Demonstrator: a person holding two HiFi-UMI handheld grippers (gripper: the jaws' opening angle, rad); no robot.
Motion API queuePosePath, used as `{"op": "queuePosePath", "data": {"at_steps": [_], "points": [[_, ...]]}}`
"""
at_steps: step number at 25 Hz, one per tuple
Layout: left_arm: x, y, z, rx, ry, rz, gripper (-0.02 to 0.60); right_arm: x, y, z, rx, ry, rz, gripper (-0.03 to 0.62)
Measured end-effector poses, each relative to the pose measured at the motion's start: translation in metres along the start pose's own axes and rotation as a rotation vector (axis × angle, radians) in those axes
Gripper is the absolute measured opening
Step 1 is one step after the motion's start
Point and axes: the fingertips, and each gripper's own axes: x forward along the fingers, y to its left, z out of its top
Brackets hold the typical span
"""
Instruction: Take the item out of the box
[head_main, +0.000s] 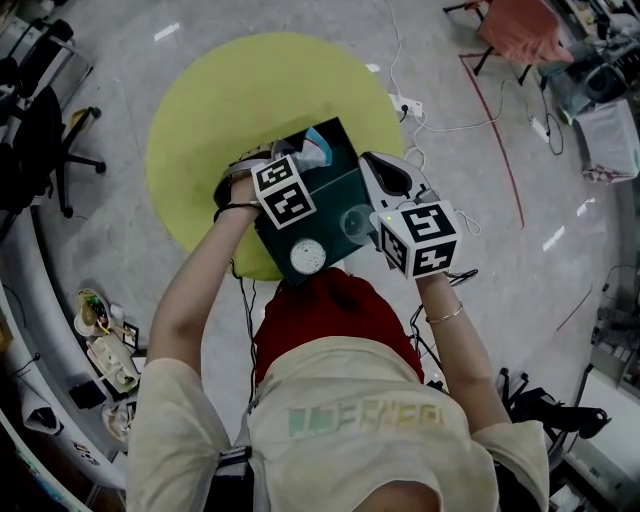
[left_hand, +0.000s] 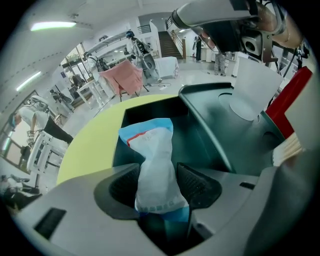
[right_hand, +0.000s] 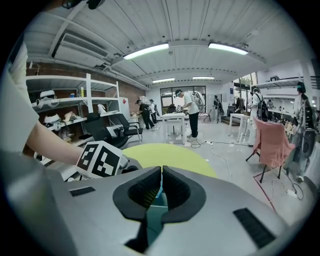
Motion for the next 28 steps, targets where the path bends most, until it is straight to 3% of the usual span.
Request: {"op": "queuePosePath", "data": {"at_steps": [16, 28], "points": [[0.006, -0.002, 0.0, 0.027, 0.028, 0.028, 0.209, -0.003, -0.009, -0.007, 0.007, -0.002, -0.011, 0.037], [-0.017, 0.004, 0.019, -0.077, -0.067, 0.07, 0.202, -0.013, -0.01, -0.004, 0.009, -0.007, -0.005, 0.037]]}}
